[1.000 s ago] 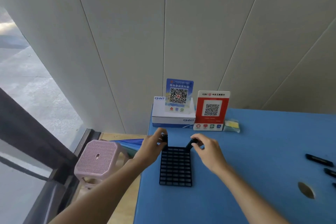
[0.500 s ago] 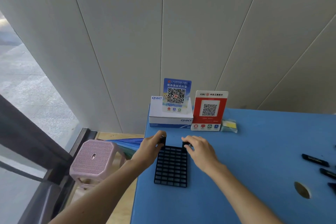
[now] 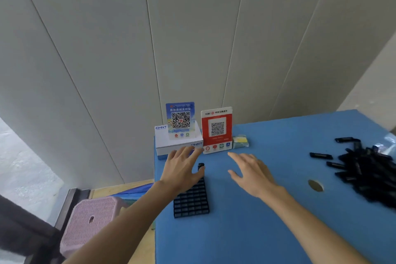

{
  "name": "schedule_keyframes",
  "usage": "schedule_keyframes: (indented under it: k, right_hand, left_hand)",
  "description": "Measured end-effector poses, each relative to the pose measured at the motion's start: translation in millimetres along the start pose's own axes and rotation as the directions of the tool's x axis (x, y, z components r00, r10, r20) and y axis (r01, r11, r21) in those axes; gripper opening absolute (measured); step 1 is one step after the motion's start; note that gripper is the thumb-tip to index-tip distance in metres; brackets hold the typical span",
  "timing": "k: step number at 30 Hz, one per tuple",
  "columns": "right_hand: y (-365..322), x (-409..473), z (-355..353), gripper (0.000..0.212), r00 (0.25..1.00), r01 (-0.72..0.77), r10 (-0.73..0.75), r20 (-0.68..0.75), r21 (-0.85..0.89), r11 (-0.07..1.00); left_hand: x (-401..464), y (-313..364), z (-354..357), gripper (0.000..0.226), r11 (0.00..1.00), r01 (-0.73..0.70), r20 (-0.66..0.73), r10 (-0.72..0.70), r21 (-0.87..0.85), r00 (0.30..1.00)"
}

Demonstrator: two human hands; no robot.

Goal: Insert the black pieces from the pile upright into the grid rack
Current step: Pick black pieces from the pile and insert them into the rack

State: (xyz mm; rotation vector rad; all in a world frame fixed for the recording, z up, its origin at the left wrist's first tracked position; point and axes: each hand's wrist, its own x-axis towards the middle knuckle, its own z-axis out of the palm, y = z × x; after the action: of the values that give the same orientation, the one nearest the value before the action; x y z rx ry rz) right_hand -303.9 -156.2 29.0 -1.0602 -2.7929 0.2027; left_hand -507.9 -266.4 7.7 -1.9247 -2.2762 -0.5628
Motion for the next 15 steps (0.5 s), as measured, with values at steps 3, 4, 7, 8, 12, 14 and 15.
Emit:
schedule_keyframes:
  k: [3, 4, 7, 8, 12, 14, 15]
  right_hand:
    - [21, -22, -16, 0.055, 0.998, -0.052, 0.052, -0.023, -0.025, 0.998]
    - [30, -31, -20, 0.055, 0.998, -0.061, 0.061, -0.030, -0.024, 0.998]
    - [64, -60, -34, 0.054, 0.996, -0.079, 0.079, -0.044, -0.003, 0.997]
    - [78, -70, -39, 0.054, 0.995, -0.085, 0.085, -0.048, 0.002, 0.996]
    - [145, -122, -59, 0.052, 0.990, -0.119, 0.120, -0.069, 0.013, 0.993]
    - [187, -154, -70, 0.051, 0.986, -0.145, 0.145, -0.079, 0.015, 0.989]
    - [210, -171, -75, 0.051, 0.983, -0.162, 0.163, -0.083, 0.014, 0.987]
  left_hand:
    - [2, 31, 1, 0.056, 0.998, -0.046, 0.018, 0.046, 0.044, 0.999]
    - [1, 43, 3, 0.056, 0.998, -0.054, 0.049, 0.052, 0.043, 0.997]
    - [-1, 82, 8, 0.055, 0.997, -0.074, 0.086, 0.073, 0.013, 0.994]
    - [0, 97, 10, 0.053, 0.997, -0.077, 0.084, 0.077, -0.002, 0.994]
    - [4, 169, 28, 0.052, 0.998, -0.068, 0.054, 0.069, -0.018, 0.996]
    - [6, 216, 41, 0.056, 0.997, -0.050, 0.066, 0.053, -0.050, 0.996]
    - [7, 240, 49, 0.058, 0.997, -0.047, 0.086, 0.053, -0.064, 0.995]
